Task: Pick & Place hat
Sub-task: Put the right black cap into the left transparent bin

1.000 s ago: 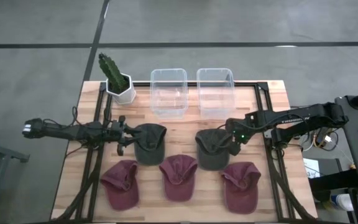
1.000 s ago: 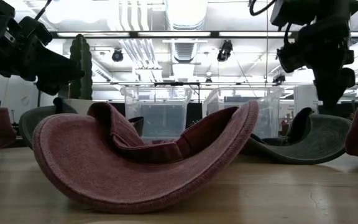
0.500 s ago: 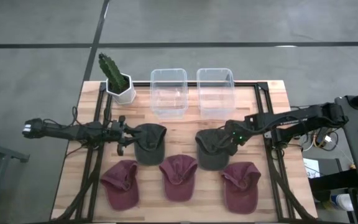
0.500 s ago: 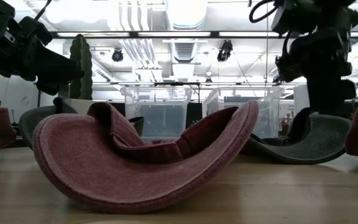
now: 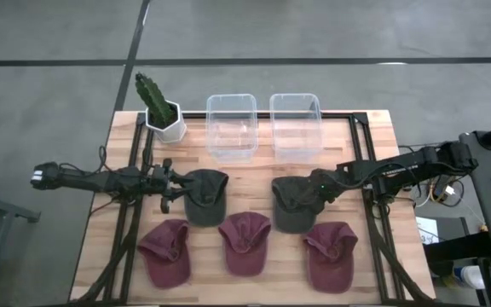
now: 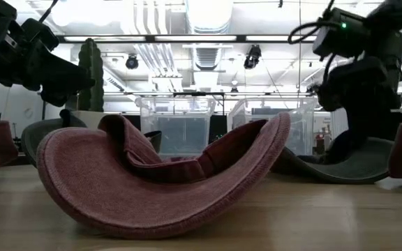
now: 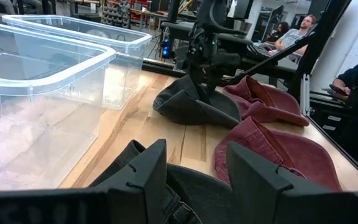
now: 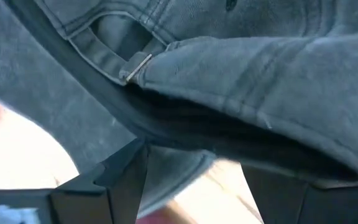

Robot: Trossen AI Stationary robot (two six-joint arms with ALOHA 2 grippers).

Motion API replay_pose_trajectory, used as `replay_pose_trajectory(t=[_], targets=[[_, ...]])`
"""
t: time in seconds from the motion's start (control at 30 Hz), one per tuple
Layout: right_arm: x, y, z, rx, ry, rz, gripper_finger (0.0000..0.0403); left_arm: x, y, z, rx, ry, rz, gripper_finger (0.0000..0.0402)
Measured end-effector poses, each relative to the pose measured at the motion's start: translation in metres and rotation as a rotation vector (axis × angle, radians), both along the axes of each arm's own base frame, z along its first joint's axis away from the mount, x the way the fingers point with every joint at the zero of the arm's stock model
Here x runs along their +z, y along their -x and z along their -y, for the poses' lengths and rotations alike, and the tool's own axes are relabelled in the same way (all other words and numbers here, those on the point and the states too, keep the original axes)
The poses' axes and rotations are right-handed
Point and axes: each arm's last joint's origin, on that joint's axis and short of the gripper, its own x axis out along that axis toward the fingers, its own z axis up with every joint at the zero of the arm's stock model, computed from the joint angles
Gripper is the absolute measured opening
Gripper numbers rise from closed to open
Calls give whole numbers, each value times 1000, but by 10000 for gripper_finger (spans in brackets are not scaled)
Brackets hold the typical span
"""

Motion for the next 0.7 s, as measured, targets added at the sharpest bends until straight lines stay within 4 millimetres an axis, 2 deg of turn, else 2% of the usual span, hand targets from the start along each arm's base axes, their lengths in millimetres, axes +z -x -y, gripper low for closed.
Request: replay_pose_trajectory(t=[0.2, 0.33, 0.7], targets=[[-11, 0, 1, -45, 2, 77, 226, 0, 0, 0, 3, 20, 3, 158], [-13, 1, 1, -75, 20, 75, 201, 0, 0, 0, 13, 84, 8, 158], [-11, 1, 2, -85, 17, 92, 56, 0, 0, 0, 32, 216, 17, 158]])
